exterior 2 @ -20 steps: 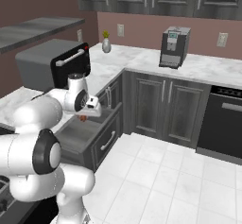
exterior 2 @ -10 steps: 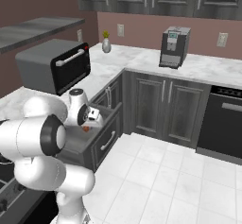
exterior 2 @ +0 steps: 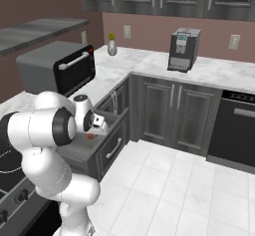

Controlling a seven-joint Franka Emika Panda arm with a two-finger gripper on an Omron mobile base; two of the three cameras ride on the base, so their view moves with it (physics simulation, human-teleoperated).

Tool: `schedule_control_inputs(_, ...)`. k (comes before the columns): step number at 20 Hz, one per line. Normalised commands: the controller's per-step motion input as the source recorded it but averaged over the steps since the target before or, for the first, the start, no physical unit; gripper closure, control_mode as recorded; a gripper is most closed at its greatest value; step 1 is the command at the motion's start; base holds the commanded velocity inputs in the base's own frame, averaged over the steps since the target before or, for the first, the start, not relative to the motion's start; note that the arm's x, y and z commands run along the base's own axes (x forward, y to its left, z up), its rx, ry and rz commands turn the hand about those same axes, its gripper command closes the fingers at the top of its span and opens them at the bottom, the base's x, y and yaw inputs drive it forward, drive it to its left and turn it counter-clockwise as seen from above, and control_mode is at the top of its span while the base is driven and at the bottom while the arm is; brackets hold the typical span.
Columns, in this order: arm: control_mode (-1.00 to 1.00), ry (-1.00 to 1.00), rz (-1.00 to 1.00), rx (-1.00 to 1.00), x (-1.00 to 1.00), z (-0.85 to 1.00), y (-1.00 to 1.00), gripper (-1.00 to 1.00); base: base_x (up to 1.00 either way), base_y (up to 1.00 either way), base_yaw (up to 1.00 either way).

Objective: Pick up the metallic utensils from the counter and place them in the open drawer. Make sure not to pick up any wooden utensils.

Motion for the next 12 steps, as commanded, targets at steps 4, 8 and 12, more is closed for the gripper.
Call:
schedule_control_inputs(4, -1.00, 0.01, -0.04, 0.00, 0.27, -0.32, 0.01, 1.00, 0.00, 0.00, 0.00)
schedule_control_inputs(8, -1.00, 0.00, -0.01, 0.00, 0.28, -0.45, 0.00, 1.00, 0.00, 0.00, 0.00)
schedule_control_inputs(12, -1.00, 0.00, 0.00, 0.02, 0.10, -0.28, -0.22, 1.00, 0.00, 0.00, 0.00)
